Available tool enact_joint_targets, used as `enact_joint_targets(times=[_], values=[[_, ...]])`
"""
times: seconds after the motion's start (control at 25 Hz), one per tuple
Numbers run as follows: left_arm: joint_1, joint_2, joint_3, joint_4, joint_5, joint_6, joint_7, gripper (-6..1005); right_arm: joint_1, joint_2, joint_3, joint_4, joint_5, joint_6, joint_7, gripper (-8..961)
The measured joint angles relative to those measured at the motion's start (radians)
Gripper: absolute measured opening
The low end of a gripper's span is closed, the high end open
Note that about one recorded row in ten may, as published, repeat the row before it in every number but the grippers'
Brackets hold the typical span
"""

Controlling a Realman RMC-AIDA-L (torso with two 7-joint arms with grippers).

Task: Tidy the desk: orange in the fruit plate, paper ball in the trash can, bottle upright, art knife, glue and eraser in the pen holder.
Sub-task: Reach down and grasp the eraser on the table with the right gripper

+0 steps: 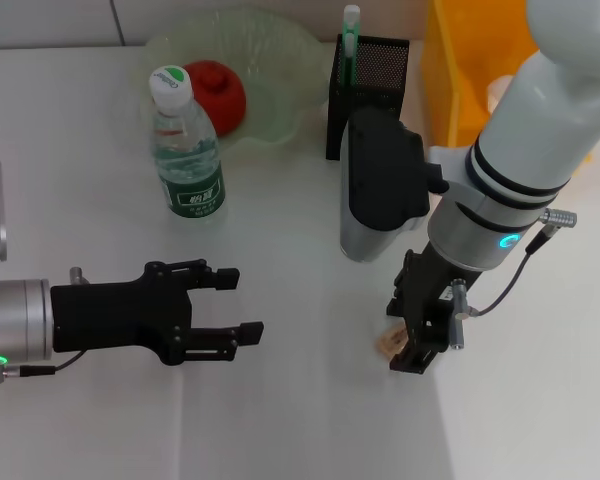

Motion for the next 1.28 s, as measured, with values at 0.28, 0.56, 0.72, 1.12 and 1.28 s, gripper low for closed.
enact_joint_targets(times=[0.28, 0.56, 0.72, 1.12, 1.28], values=[[-0.002, -0.001, -0.001, 0.000, 0.000, -0.011, 0.000, 803, 0.002, 0.000, -0.002, -0.004, 0.000, 0.000, -0.001, 545], [-0.006, -0.002, 0.000, 0.000, 0.000, -0.014, 0.000, 803, 0.004, 0.000, -0.002, -0.004, 0.000, -0.011, -0.005, 406], [-0.008, -0.002, 0.000, 0.000, 0.000, -0.014, 0.000, 803, 0.005, 0.000, -0.002, -0.002, 0.000, -0.012, -0.005, 340], [-0.009, -0.002, 0.000, 0.001, 0.000, -0.022, 0.000, 803, -0.008, -0.001, -0.001, -0.054, -0.006, -0.039, -0.026, 429], [-0.008, -0.002, 0.000, 0.000, -0.001, -0.020, 0.000, 803, -0.009, -0.002, -0.002, -0.056, -0.003, -0.067, -0.077, 480]])
